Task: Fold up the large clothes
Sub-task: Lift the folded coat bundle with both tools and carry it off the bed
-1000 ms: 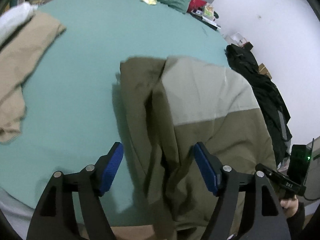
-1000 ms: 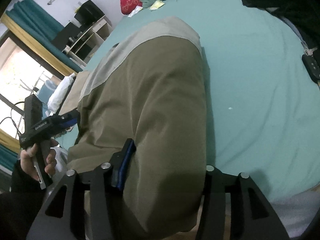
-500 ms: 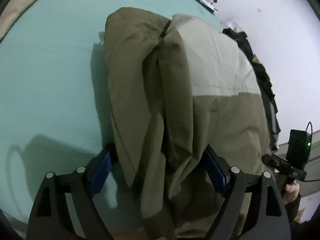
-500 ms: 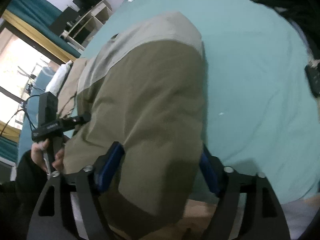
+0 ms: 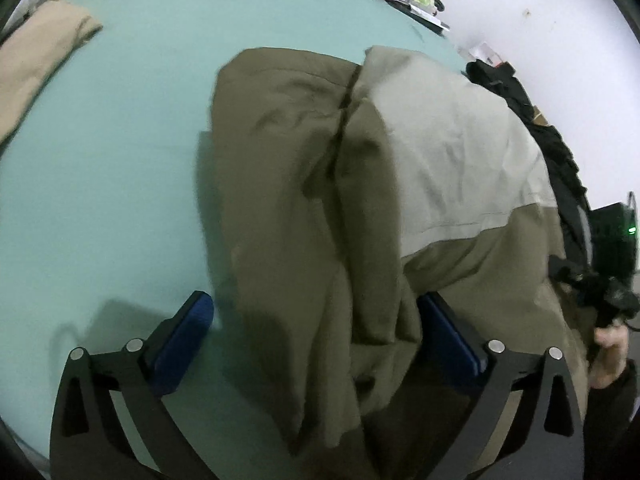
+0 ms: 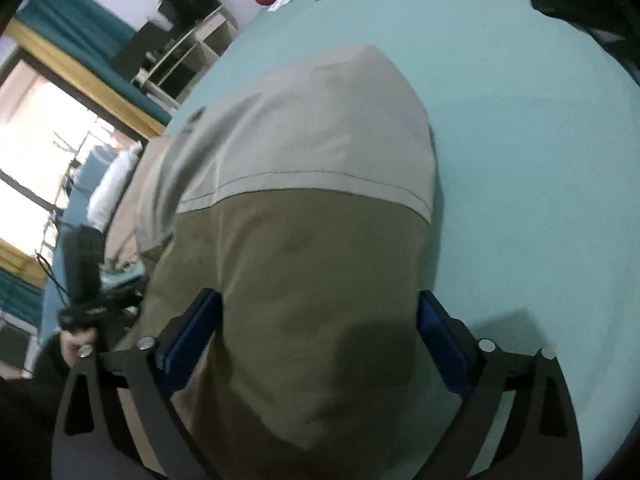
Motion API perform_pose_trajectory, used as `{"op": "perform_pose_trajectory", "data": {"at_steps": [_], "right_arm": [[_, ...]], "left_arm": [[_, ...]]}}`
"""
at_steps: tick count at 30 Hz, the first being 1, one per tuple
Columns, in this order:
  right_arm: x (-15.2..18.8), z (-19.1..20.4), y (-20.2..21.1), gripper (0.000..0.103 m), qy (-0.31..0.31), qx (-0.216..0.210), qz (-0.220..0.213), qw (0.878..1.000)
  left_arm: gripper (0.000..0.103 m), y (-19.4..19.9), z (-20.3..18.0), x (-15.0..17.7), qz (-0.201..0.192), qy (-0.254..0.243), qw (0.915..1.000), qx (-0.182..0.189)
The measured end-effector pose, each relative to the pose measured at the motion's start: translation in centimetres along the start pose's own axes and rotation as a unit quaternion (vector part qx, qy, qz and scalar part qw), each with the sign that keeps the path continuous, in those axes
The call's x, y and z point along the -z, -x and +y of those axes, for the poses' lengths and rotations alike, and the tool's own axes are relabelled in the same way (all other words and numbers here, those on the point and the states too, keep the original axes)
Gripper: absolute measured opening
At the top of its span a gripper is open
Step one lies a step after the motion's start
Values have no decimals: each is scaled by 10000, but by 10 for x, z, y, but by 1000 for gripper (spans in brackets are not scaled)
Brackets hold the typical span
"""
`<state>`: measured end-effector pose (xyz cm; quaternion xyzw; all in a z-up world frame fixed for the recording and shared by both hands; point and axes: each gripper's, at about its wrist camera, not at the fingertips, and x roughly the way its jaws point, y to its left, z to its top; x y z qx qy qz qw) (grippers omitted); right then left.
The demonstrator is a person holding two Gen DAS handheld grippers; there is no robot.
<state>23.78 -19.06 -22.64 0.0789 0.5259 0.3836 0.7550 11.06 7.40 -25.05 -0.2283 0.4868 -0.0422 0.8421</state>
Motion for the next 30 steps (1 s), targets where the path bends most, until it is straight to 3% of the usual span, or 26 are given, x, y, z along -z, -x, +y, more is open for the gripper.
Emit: {"op": "perform_pose_trajectory", "data": {"at_steps": [1,3,4,6,10,12,15,17,20,25,30], "right_arm": [[2,-4,-1,97,-91,-126,-34,9999],[5,-11,-8,98,-316,-359,-24,9989],[6,-14,-10,100,-373,-460,-40,9982],[8,-13,-17,100,-396,-596,-64,9974],[11,-11,-22,100,-375,-664,-166,9970],[14,-10,-19,98,-393,-688,-235,9966],[19,-9,-15,85,-438,-636,-331,9965],[23,-6,-8,67,-409,-550,-461,9966],[29,6,2,52,-237,-370,-700,9966],[36,27,19,40,99,-146,-988,9949],[46,35,34,38,135,-219,-1217,9922]], "left_arm": [[103,-1,-4,-2,57,8,9996,293],[103,-6,-11,-1,321,110,9900,1371],[103,-12,-19,1,447,15,9884,1453],[103,-23,-33,2,530,-463,9923,1019],[102,-27,-34,-2,513,-314,9923,1086],[95,-26,-35,-2,436,-288,9920,1148],[75,-28,-43,-1,381,-347,9916,1184],[55,-28,-59,-10,295,-511,9922,1098],[36,-18,-72,-6,82,-717,9931,925],[26,-6,-73,-2,-81,-672,9937,895],[20,11,-82,5,-313,-807,9930,805]]}}
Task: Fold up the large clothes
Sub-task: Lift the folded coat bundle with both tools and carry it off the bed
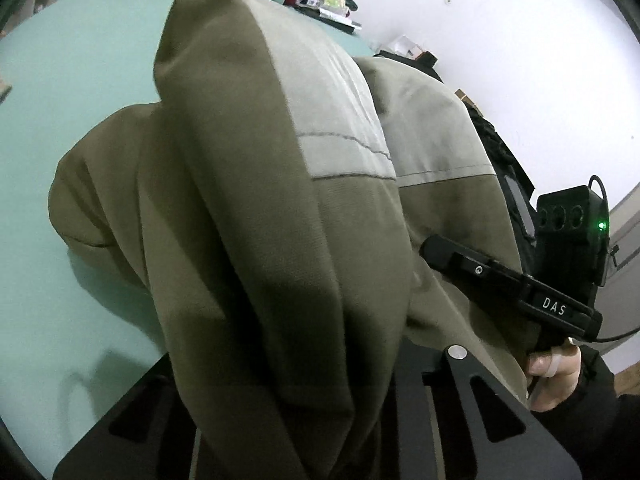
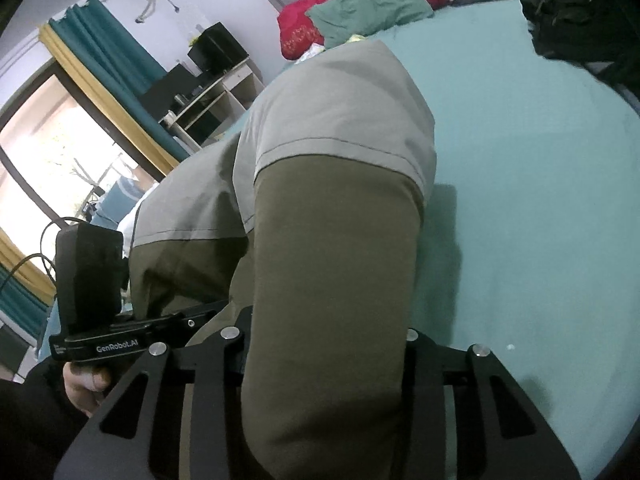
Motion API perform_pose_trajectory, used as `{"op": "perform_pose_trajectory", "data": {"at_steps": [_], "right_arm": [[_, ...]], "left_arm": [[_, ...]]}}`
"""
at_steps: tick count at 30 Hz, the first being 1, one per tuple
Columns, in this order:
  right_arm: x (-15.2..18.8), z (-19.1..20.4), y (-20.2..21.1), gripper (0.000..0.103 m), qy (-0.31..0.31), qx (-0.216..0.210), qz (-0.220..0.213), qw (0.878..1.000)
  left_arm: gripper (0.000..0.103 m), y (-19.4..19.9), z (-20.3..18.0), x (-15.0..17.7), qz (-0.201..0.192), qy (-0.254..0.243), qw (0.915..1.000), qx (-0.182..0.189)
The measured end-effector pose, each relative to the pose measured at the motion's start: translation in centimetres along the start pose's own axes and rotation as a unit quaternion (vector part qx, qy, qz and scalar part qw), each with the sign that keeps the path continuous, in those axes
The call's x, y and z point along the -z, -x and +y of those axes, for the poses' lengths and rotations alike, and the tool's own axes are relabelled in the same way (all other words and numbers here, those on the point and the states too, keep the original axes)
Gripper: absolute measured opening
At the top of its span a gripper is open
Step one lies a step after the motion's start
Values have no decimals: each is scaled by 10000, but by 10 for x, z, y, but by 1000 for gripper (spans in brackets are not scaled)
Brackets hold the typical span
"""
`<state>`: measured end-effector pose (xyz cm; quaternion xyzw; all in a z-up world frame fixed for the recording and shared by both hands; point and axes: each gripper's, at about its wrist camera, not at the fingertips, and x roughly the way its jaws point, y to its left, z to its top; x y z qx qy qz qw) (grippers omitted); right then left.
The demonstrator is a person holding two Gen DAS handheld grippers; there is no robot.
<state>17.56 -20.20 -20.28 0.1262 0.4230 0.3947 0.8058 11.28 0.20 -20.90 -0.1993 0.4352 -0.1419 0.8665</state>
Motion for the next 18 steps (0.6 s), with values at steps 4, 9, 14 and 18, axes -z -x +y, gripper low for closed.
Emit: {"op": "perform_pose_trajectory", "data": {"at_steps": [4,9,14,18], "right_arm": [[4,-6,-2,38,-24,63,69,10000],[0,-9,-17,48,-87,87,284,9995],[4,-42,-29,80,-783,-126,677,9945],[7,-57,-34,83,-1159,-499,742,9892]], "left_arm": [[20,-3,-1,2,-34,95,9999,-73],[37,-9,7,7,148,20,9994,-308],[83,-14,36,9,305,450,9978,-370],[89,-21,39,8,349,434,9981,-281]]}}
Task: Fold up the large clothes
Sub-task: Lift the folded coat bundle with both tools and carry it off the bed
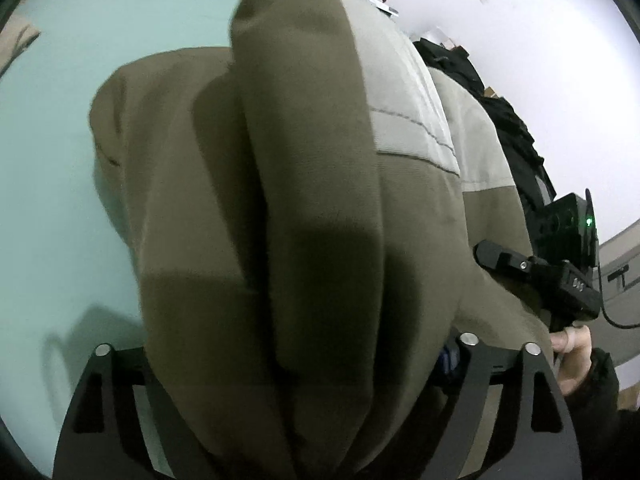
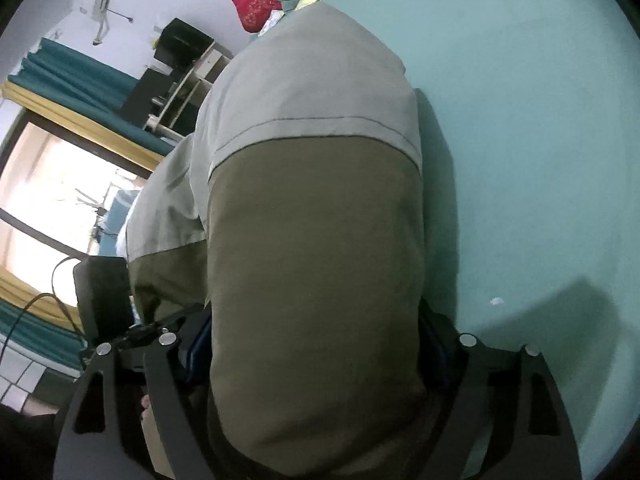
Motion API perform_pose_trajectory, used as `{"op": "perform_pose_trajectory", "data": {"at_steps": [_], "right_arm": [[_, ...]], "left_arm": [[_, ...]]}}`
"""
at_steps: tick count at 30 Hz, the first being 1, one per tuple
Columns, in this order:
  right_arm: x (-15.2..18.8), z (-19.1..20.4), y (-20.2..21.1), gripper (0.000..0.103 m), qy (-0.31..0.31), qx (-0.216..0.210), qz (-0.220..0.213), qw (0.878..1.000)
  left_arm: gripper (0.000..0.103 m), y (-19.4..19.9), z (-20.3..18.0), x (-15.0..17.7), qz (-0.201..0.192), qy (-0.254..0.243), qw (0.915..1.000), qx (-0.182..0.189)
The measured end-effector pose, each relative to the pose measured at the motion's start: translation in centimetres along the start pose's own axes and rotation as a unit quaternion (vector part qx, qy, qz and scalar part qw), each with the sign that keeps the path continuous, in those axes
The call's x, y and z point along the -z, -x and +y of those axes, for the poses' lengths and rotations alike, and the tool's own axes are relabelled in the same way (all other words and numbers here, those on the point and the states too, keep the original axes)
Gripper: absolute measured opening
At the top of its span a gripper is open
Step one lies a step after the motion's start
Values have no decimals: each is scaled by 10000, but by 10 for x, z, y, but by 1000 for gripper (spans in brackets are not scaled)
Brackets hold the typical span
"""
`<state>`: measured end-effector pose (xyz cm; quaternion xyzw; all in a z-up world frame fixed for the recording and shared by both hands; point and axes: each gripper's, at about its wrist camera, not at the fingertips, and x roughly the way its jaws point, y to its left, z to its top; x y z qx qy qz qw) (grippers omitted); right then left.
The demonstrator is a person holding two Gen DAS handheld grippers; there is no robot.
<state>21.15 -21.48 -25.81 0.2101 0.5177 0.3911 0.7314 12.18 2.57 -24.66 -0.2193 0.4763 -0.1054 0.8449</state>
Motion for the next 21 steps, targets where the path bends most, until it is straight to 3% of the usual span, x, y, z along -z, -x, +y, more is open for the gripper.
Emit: {"op": "perform_pose_trajectory", "data": {"at_steps": [2,4,6,7,8,13,21], "right_arm": [[-1,-1,-5,85,-39,-129,31,9999],[-1,2,-13,84,79,-279,135,9995],[-2,9,-18,69,102,-342,188,9992],[-1,8,-19,59,42,-359,170,9992],[0,9,-19,53,7,-367,147,9992],[6,37,-7,38,428,-24,-95,9990],[8,98,27,34,1142,42,-748,9906]], "left_arm": [[91,-6,-4,-2,-71,-49,10000,-24],[91,-15,-9,-4,-124,-23,9997,191],[76,-18,-15,-7,-184,-53,9994,299],[55,-19,-19,-8,-202,-133,9988,415],[45,-19,-21,-9,-208,-179,9986,455],[25,0,-23,-10,-376,-323,9982,348],[21,51,-32,-20,-958,-554,9932,350]]}}
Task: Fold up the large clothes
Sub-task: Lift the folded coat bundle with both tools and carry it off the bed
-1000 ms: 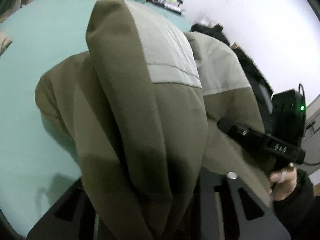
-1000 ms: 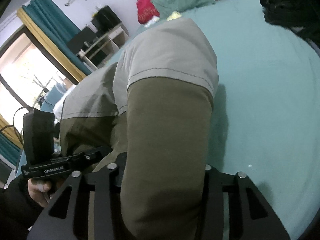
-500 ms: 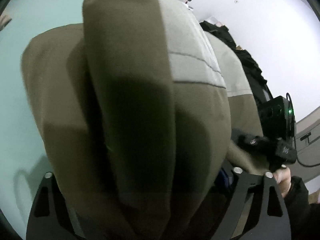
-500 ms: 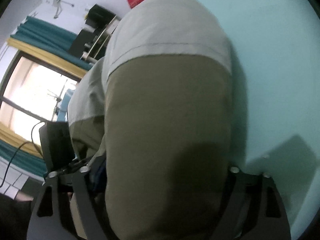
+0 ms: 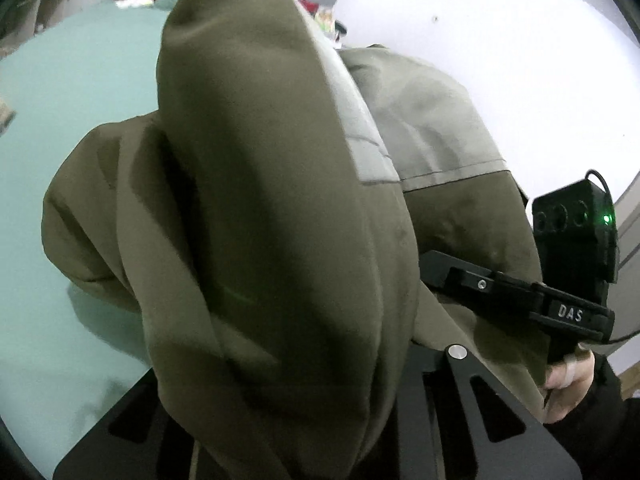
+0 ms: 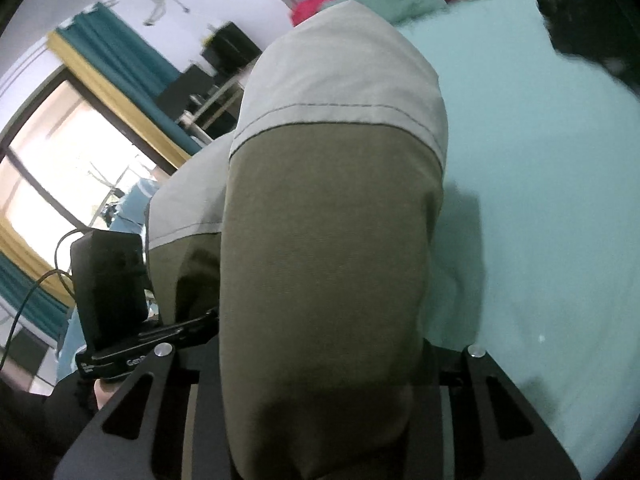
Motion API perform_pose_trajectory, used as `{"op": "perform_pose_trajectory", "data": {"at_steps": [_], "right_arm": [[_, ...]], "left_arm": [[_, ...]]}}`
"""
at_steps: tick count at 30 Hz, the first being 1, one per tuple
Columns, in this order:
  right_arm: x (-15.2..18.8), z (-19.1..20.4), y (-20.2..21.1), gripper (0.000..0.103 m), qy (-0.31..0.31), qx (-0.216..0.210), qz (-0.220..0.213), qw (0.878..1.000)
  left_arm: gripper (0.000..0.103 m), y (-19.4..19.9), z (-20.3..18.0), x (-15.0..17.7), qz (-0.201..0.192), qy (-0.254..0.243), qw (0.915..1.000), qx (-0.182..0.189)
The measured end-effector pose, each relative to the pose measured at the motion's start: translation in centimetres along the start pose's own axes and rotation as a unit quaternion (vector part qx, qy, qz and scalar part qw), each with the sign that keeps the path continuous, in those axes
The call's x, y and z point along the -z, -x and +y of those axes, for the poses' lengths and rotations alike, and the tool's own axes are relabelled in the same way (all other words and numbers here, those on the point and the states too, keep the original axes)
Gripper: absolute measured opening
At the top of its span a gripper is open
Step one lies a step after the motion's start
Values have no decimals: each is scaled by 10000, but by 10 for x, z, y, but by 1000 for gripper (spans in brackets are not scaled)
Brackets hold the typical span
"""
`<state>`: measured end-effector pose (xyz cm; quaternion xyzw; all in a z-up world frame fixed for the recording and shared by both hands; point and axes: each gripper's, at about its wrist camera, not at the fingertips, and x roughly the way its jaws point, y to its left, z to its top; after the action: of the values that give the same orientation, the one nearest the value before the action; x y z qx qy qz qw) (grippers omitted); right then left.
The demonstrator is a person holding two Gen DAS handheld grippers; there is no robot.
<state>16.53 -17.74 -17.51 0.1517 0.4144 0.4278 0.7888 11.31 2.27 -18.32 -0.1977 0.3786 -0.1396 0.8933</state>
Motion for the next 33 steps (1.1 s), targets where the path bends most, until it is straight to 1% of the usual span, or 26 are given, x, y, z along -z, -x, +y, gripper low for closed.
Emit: {"op": "perform_pose_trajectory", "data": {"at_steps": [2,4,7,10,15,16,19,24,27,29,30,31,33], "right_arm": [[-7,19,3,34,197,30,-154,9997],[-16,40,5,34,387,31,-336,9987],[-28,68,0,34,541,-70,-584,9968],[-41,94,-17,34,631,-207,-735,9951],[-55,119,-53,34,777,-433,-757,9932],[-53,116,-59,34,804,-510,-749,9926],[-57,126,-85,34,802,-693,-716,9918],[-63,141,-139,34,577,-1092,-618,9904],[-60,143,-175,34,408,-1320,-453,9894],[-56,139,-203,34,186,-1461,-239,9888],[-53,134,-216,34,9,-1534,-118,9881],[-48,123,-236,34,-221,-1572,66,9873],[-35,108,-268,35,-477,-1447,438,9874]], "left_arm": [[21,20,1,-5,-213,-21,9998,4],[21,29,-5,-13,-397,-60,9992,0],[21,52,-3,-31,-682,-123,9976,-28],[21,80,15,-42,-902,-174,9957,-127],[21,113,55,-64,-1111,-109,9931,-370],[21,119,66,-68,-1142,-98,9924,-440],[21,134,94,-79,-1188,7,9908,-643],[21,151,139,-93,-1111,81,9879,-1080],[21,151,168,-98,-927,225,9871,-1288],[23,137,178,-104,-725,409,9862,-1430],[24,134,196,-102,-642,602,9834,-1588],[28,126,207,-103,-563,761,9814,-1667],[34,109,223,-101,-311,1089,9773,-1791]]}}
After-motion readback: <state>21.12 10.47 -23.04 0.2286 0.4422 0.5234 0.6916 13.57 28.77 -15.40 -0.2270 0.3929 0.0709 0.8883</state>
